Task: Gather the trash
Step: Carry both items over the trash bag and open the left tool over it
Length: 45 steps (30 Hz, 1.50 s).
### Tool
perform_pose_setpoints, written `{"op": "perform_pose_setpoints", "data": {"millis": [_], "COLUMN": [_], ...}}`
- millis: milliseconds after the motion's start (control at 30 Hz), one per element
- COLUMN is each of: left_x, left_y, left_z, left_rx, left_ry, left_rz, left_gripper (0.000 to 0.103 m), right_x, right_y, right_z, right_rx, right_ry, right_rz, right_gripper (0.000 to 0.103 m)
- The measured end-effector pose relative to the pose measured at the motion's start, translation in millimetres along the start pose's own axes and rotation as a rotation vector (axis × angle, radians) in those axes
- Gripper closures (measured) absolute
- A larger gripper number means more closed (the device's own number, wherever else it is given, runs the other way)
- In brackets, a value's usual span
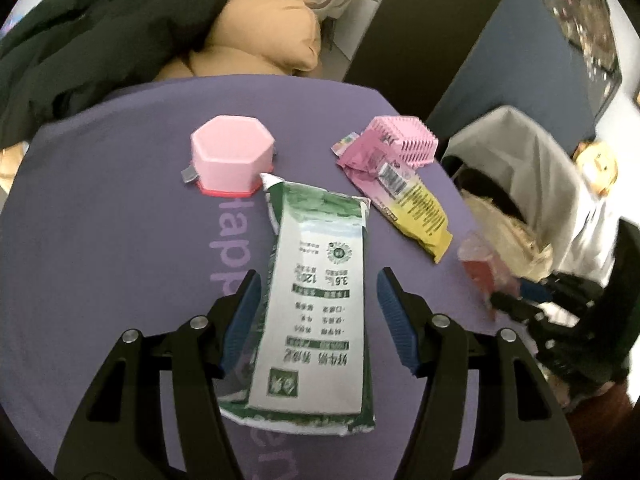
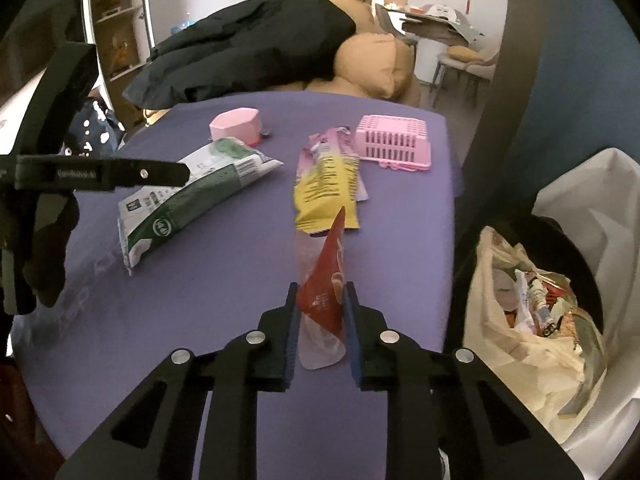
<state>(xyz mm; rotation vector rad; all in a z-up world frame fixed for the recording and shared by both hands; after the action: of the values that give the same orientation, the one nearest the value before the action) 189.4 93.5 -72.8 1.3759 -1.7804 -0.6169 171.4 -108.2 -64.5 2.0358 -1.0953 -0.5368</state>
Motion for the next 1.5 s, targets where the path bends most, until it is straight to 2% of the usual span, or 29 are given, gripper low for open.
{"op": "perform_pose_setpoints", "data": {"millis": [233,333,467,733,867,1000,1133,1300,1500], "left_x": [11,11,22,79,102,122,150,191,248], "left_y": [-26,-22,1,55,65,79,75,22,-59], "left_z": [-4,-4,-9,-28,-40,-57,-77,-97,-106], "left_rx": [-0.068,-0.064,0.0,0.156,0.212,0.34,0.403,0.369,0.224], "left_ry": [-0.065,-0.046,-0.056,-0.167,-0.185,-0.133,-0.114,-0.086,-0.121], "left_rz": [-0.133,-0.11,-0.122,-0.092,-0.052,0.082,0.208,0.279,0.305], "left_gripper": [0.046,0.051,0.054,0.054,0.054,0.054,0.053,0.053,0.053], "right_x": [16,21,35,58,64,84,124,180,227], "right_y": [22,34,52,77,91,118,155,171,171], "right_z": [7,8,9,13,9,-1,-15,-16,5], "right_rx": [0.052,0.082,0.132,0.204,0.231,0.281,0.34,0.356,0.388], "right_ry": [-0.075,-0.076,-0.1,-0.22,-0.224,-0.227,-0.212,-0.251,-0.355], "right_rz": [-0.033,-0.024,-0.016,-0.018,0.018,0.086,0.214,0.31,0.314], "right_gripper": [0.084,0.084,0.084,0.083,0.083,0.084,0.084,0.084,0.083]}}
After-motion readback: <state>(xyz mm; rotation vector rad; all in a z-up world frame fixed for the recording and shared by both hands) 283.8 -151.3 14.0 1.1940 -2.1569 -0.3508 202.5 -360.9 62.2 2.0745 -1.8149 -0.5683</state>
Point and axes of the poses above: each gripper's, at about its wrist camera, not at the fingertips, and y roughly against the way its jaws point, x to its right, z to its underside, the point moved 3 cm from there along -y, roughly the way its jaws point
